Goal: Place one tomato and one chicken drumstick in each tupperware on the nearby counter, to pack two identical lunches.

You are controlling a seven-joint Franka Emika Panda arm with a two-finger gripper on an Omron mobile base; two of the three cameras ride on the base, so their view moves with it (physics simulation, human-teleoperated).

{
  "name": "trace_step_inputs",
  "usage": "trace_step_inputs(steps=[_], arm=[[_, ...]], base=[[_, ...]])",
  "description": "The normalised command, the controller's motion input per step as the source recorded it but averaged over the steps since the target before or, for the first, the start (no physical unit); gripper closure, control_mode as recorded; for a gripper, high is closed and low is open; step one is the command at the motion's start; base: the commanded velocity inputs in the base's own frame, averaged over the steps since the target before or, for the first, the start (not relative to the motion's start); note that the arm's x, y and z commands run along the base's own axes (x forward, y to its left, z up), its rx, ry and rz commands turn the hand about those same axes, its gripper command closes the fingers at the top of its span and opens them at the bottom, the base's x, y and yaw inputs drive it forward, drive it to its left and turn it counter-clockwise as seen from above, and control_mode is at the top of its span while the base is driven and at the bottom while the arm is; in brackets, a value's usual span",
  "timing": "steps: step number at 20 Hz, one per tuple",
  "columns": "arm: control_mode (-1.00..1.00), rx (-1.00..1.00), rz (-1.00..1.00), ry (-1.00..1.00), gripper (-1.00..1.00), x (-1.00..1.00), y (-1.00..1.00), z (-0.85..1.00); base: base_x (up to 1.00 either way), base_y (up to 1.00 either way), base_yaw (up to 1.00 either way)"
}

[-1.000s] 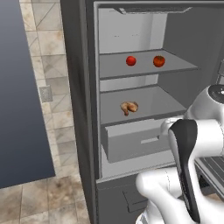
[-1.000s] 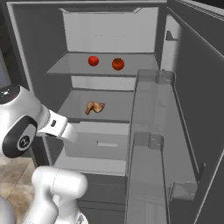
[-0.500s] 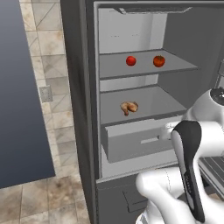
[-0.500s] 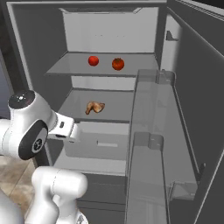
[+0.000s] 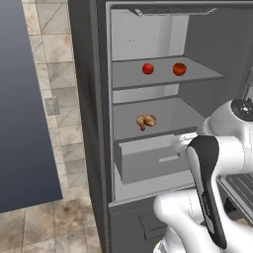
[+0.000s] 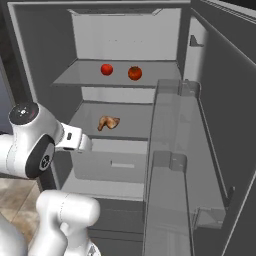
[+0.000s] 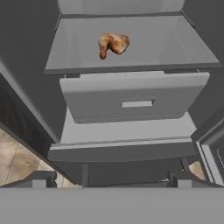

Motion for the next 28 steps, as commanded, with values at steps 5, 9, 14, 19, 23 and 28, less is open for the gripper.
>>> trace_step_inputs(steps=[5,9,14,19,23,28], arm=[[-1.00,0.00,0.00,0.00,-1.00,0.30,0.00,0.00],[-1.00,0.02,0.00,0.00,-1.00,0.42,0.00,-0.01],[-1.00,0.01,0.02,0.00,-1.00,0.43,0.09,-0.07],[-1.00,0.00,0.00,0.00,-1.00,0.45,0.08,-0.23],[-1.00,0.00,0.00,0.00,-1.00,0.44,0.06,-0.29],[-1.00,0.00,0.01,0.00,-1.00,0.43,0.04,-0.25]], base=[[0.00,0.00,0.00],[0.00,0.00,0.00],[0.00,0.00,0.00],[0.00,0.00,0.00],[0.00,0.00,0.00],[0.00,0.00,0.00]])
